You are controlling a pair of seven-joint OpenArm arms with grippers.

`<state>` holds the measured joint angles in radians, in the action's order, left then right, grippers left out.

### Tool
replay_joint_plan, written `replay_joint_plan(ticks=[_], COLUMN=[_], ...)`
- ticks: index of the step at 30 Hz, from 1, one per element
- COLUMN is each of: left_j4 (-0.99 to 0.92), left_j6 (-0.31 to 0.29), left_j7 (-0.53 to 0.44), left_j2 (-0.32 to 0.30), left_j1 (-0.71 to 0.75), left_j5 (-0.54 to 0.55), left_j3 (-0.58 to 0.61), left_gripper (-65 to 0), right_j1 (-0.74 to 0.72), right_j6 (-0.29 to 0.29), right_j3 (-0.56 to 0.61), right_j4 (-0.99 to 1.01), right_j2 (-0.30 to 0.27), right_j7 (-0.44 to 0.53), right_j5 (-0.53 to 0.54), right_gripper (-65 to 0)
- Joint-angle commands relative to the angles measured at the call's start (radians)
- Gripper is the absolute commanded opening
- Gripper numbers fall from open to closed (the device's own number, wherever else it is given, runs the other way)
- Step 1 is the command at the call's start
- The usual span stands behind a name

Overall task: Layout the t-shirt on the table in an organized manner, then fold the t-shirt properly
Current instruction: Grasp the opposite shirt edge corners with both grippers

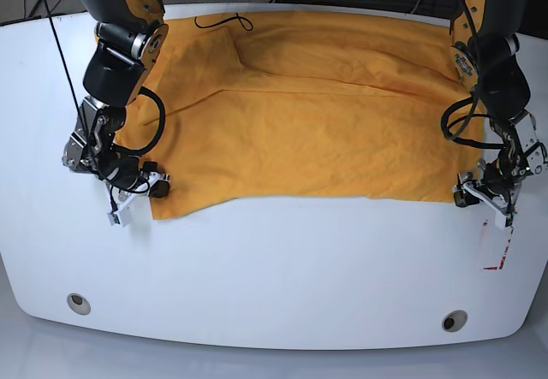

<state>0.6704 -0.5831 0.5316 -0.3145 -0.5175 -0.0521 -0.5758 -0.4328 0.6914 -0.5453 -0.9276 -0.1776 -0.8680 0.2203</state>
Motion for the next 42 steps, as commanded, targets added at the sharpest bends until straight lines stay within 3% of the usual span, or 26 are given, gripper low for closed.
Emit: replay_joint_plan(ticks=[1, 4, 10, 12, 20, 27, 42], left_j4=[0.010, 0.018, 0.019, 0.019, 0.018, 0.058, 0.340], left_j6=[0.001, -0.001, -0.001, -0.004, -0.114, -0.115, -0.115], left_j7=[0.005, 0.026, 0.034, 0.034, 0.040, 0.083, 0.170], left_j2=[-0.016, -0.018, -0.018, -0.018, -0.016, -0.015, 0.010], left_j1=[-0.025, -0.025, -0.025, -0.025, -0.025, -0.033, 0.027], left_j5=[0.005, 0.010, 0.011, 0.011, 0.011, 0.011, 0.014], left_j3=[0.023, 0.061, 0.075, 0.076, 0.078, 0.073, 0.067], left_gripper=[-29.0, -31.7, -52.9, -56.9, -58.3, -63.6, -63.9], right_j1=[-0.028, -0.028, -0.028, -0.028, -0.028, -0.027, 0.007], right_j6=[0.007, 0.007, 0.007, 0.007, 0.007, 0.007, 0.007], right_j3=[0.000, 0.000, 0.000, 0.000, 0.000, 0.000, 0.000], right_j4=[-0.018, -0.020, -0.020, -0.020, -0.061, -0.106, -0.296], right_j2=[-0.012, -0.012, -0.013, -0.013, -0.013, -0.012, -0.009], right_j7=[0.014, 0.013, 0.013, 0.013, 0.010, -0.026, -0.132], right_j5=[0.018, 0.018, 0.018, 0.018, 0.018, 0.018, 0.020], right_gripper=[-58.3, -58.3, -58.5, -58.5, -58.7, -58.7, -58.7])
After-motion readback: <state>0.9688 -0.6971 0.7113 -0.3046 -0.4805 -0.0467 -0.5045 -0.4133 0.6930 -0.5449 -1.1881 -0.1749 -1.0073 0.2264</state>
